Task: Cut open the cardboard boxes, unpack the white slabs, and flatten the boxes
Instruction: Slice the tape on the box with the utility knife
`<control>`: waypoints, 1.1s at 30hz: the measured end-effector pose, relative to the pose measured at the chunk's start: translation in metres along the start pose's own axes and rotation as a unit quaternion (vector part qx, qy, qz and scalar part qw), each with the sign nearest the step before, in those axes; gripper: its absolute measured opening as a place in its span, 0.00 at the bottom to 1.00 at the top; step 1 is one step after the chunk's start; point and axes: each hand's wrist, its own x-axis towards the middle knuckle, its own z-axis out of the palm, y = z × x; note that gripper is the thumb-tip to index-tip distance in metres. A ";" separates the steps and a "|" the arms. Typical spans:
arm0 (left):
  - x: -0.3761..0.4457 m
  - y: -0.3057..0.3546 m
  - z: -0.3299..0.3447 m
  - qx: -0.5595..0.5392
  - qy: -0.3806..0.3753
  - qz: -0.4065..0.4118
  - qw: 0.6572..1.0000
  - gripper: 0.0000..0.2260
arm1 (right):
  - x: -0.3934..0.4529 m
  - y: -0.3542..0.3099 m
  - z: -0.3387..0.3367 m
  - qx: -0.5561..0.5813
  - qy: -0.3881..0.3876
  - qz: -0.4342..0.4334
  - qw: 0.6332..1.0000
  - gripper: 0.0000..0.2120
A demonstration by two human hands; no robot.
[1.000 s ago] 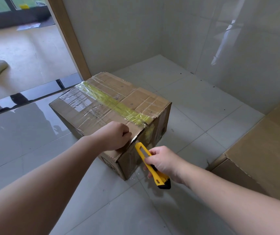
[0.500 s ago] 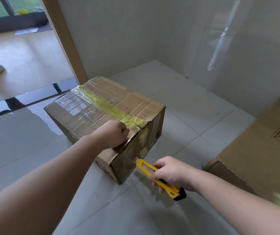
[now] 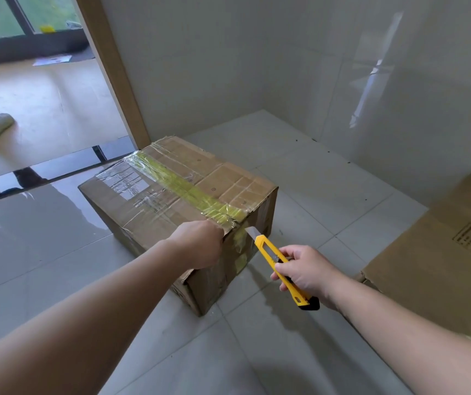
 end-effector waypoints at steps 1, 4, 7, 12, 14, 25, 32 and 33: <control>0.000 0.000 -0.001 -0.004 -0.004 0.004 1.000 0.09 | -0.001 -0.001 0.001 -0.005 0.001 -0.005 1.000 0.08; 0.000 -0.003 -0.001 -0.016 -0.018 0.020 1.000 0.09 | -0.004 -0.004 -0.001 -0.004 0.004 -0.021 1.000 0.08; -0.005 -0.001 0.000 -0.015 -0.022 0.038 0.999 0.09 | -0.007 -0.010 -0.005 -0.017 0.002 -0.032 0.999 0.07; -0.020 0.018 0.005 -0.023 -0.021 0.102 0.994 0.10 | -0.007 -0.024 -0.009 -0.055 0.007 -0.066 0.996 0.08; -0.024 0.022 0.007 -0.020 -0.017 0.126 0.992 0.12 | -0.005 -0.031 -0.009 -0.067 0.011 -0.085 0.994 0.08; -0.043 -0.003 -0.021 -0.065 -0.053 -0.036 0.996 0.13 | 0.019 -0.063 -0.018 -0.129 0.002 -0.178 0.976 0.06; -0.033 -0.011 -0.063 -0.060 0.013 -0.163 0.985 0.12 | 0.017 -0.085 -0.038 -0.160 -0.001 -0.219 0.963 0.04; -0.029 -0.015 -0.062 -0.063 0.021 -0.163 0.984 0.12 | 0.021 -0.088 -0.039 -0.178 0.008 -0.220 0.959 0.04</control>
